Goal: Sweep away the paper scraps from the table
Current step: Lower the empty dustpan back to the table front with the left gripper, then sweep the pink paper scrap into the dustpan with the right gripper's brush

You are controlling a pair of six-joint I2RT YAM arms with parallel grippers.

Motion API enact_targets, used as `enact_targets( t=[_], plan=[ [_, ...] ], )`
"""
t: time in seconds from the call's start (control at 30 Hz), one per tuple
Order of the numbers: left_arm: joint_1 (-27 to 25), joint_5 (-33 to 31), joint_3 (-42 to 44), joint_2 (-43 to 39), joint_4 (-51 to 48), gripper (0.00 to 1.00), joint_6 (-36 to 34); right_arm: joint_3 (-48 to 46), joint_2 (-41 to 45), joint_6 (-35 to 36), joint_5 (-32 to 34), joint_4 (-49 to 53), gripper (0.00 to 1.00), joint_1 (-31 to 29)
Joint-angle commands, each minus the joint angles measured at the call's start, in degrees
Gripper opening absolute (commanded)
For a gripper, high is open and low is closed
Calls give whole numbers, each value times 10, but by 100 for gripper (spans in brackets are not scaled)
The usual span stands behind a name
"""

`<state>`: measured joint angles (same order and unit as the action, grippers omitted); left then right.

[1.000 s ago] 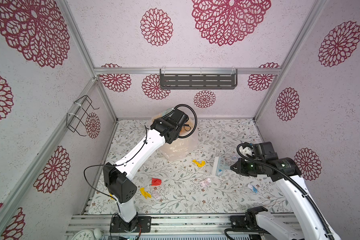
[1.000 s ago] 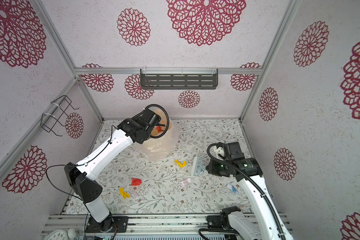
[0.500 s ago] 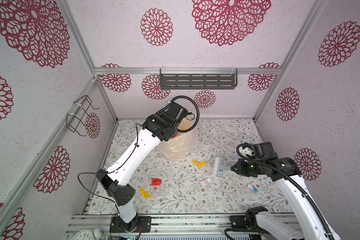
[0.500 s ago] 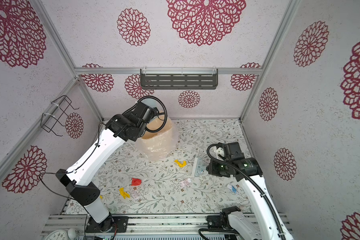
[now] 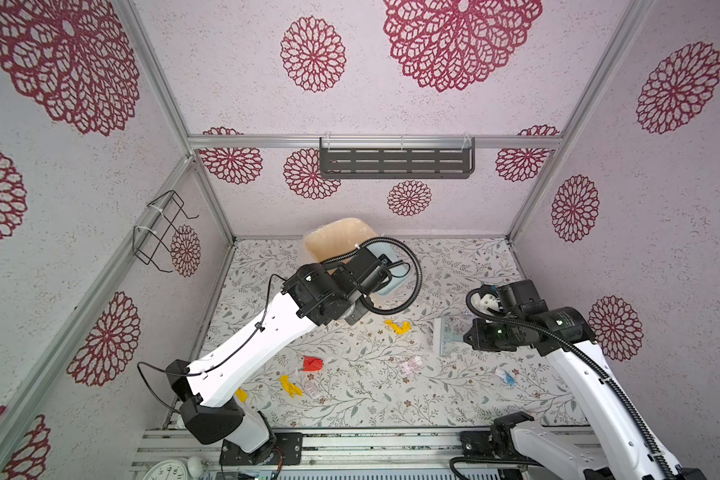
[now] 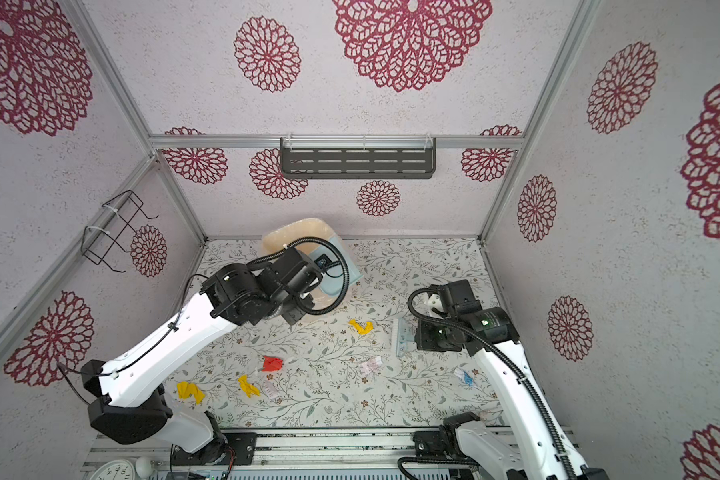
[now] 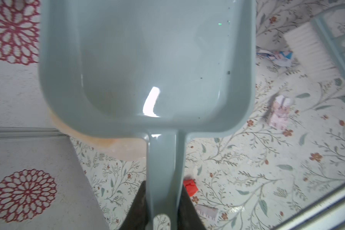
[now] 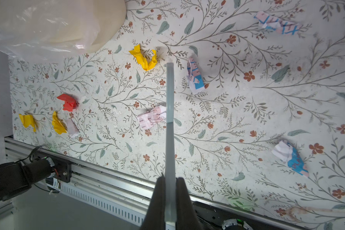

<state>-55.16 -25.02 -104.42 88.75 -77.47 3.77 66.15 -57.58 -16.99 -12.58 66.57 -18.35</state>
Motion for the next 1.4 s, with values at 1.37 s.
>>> enact_targets(
  t=[1.37],
  plan=[
    [-113, 287, 525, -74, 273, 0, 310, 76, -158, 32, 178, 4, 0, -193]
  ],
)
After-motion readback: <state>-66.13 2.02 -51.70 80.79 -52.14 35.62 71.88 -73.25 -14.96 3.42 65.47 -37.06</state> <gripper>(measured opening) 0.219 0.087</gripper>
